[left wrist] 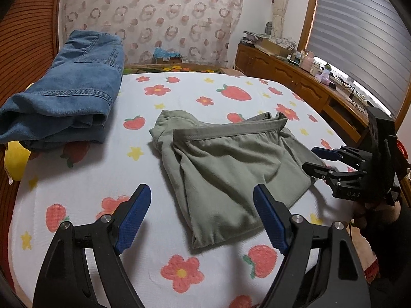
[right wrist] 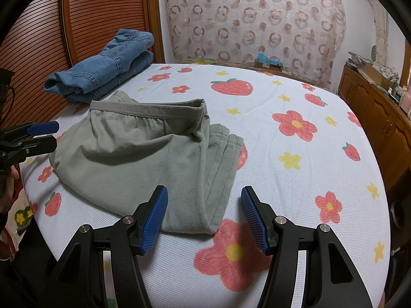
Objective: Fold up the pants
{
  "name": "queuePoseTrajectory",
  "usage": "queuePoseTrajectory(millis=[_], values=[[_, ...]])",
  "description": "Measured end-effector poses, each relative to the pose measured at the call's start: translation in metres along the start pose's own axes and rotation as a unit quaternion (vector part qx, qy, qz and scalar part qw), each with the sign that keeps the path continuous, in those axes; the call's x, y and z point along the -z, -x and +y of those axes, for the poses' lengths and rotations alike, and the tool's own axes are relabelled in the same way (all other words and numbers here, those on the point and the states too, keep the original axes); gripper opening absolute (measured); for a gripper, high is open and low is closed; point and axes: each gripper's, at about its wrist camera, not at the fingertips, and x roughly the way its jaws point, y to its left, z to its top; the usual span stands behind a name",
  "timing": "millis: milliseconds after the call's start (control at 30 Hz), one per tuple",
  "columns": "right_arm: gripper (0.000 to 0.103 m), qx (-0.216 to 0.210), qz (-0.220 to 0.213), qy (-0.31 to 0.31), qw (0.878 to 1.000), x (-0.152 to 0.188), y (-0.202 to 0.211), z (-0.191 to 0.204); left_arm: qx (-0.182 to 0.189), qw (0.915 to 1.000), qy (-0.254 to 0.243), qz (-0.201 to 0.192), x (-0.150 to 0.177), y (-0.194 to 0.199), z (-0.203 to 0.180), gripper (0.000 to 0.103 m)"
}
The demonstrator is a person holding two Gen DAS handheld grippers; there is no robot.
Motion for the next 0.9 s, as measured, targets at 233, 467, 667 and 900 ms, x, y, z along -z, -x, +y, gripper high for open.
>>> queuePoseTrajectory(millis=[233, 467, 667, 900], values=[[0.061, 0.0, 0.001, 0.0, 1.0, 0.0, 0.0, 0.0, -0.003, 1.0, 0.004, 0.004, 0.003, -0.004, 0.003, 0.082], [0.061, 0.0, 0.005, 0.011, 1.0, -0.014, 0.009, 0.002, -0.014, 0.9998, 0.012, 0.005, -0.001, -0.008, 0.012, 0.082], [0.057, -0.015, 0.012, 0.033, 0.999, -0.04, 0.001, 0.007, -0.022, 0.9996, 0.018, 0.007, -0.01, -0.016, 0.018, 0.082], [0.054, -0.036, 0.055, 0.024, 0.998, -0.069, -0.036, -0.006, -0.034, 0.9993, 0.007, 0.012, -0.022, -0.024, 0.019, 0.082]])
